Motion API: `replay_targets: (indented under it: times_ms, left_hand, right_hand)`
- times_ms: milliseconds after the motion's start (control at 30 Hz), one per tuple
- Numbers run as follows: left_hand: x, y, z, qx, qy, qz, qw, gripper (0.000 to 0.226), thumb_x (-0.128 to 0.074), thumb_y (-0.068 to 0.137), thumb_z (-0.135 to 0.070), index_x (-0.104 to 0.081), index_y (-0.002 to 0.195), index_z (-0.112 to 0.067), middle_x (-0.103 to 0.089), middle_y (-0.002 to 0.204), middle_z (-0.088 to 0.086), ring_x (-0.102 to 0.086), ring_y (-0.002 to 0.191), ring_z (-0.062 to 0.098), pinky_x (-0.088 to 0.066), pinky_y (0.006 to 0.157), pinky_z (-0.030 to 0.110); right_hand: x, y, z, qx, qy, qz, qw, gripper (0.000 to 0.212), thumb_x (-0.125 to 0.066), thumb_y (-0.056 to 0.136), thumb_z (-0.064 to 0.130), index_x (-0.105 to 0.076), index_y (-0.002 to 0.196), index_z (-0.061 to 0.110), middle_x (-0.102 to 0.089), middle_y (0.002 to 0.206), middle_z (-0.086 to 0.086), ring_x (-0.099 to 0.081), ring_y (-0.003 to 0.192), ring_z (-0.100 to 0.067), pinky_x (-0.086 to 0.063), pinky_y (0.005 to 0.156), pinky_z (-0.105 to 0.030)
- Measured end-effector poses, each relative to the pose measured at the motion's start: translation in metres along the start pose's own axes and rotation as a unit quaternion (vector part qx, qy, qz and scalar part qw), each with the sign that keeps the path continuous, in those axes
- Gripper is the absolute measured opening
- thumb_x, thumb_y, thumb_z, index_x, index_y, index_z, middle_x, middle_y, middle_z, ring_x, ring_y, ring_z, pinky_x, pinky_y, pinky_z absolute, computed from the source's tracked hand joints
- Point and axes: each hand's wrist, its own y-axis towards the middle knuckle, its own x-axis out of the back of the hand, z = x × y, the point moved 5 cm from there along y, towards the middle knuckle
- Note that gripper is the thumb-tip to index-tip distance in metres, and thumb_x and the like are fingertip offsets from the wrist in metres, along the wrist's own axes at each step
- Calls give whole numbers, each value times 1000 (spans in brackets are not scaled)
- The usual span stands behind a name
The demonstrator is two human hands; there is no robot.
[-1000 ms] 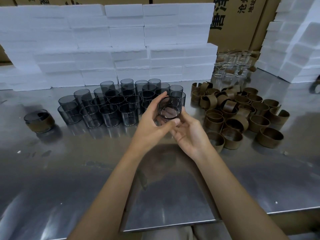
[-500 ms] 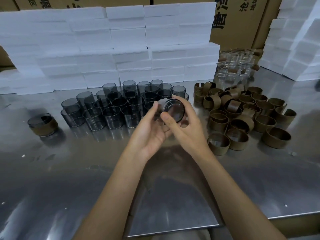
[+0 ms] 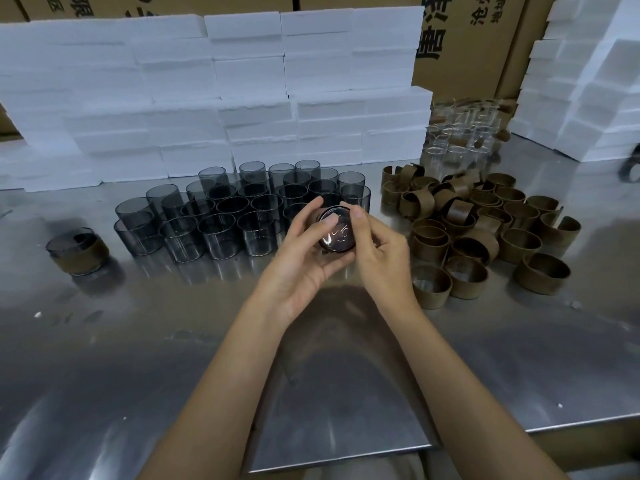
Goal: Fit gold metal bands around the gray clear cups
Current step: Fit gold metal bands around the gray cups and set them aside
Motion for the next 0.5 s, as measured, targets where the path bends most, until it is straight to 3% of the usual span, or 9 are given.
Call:
replay_targets:
  times_ms: [67, 133, 233, 300, 367, 433, 500]
  left_hand:
    - [1, 1, 0, 0, 3, -7, 1000, 68, -82, 76, -20, -58, 140, -27, -65, 132, 14, -75, 96, 32, -61, 74, 34]
    - [3, 1, -1, 1, 4, -14, 1000, 73, -84, 73, -24, -56, 140, -32, -68, 127, 14, -74, 94, 38, -61, 70, 33]
    - [8, 2, -3, 2, 5, -18, 1000, 63, -78, 79, -28, -57, 138, -37, -72, 114, 13, -75, 91, 38, -61, 70, 33]
    - [10, 2, -3, 6, 1, -20, 1000, 53, -74, 82, -30, -62, 133, -34, -73, 108, 13, -75, 92, 38, -62, 70, 33]
    - [10, 2, -3, 11, -12, -20, 1000, 47, -74, 83, -29, -65, 129, -29, -71, 111, 16, -74, 95, 39, -62, 72, 34]
    - [10, 2, -3, 14, -27, -24, 999, 46, -75, 83, -30, -66, 128, -24, -71, 110, 17, -74, 98, 39, -62, 74, 36]
    - [11, 3, -1, 14, -49, -32, 998, 51, -74, 84, -33, -64, 132, -17, -75, 109, 16, -72, 107, 37, -62, 79, 41]
  right_hand:
    - [1, 0, 3, -3, -27, -2, 1000, 33, -45, 109, 36, -73, 124, 25, -75, 118, 7, -66, 116, -2, -52, 103, -34]
    - [14, -3, 12, 59, -143, -23, 988, 35, -44, 107, 33, -72, 126, 21, -72, 124, 8, -61, 119, -3, -49, 105, -31]
    - [52, -14, 22, 112, -335, -44, 934, 34, -49, 91, 32, -72, 114, 21, -69, 120, 8, -52, 118, -11, -41, 99, -36]
    - [79, -23, 18, 83, -448, -11, 890, 27, -54, 83, 38, -70, 101, 25, -64, 121, 7, -44, 122, -14, -30, 99, -35]
    - [96, -32, 9, 47, -516, 57, 853, 20, -64, 83, 42, -71, 95, 28, -57, 135, 5, -34, 135, -18, -21, 108, -38]
    - [100, -38, 0, 24, -556, 131, 820, 20, -68, 85, 42, -71, 101, 31, -47, 149, 5, -23, 145, -18, -9, 116, -38]
    - [98, -39, -5, 18, -566, 155, 809, 21, -66, 89, 39, -70, 108, 31, -44, 153, 7, -21, 149, -18, -5, 121, -41]
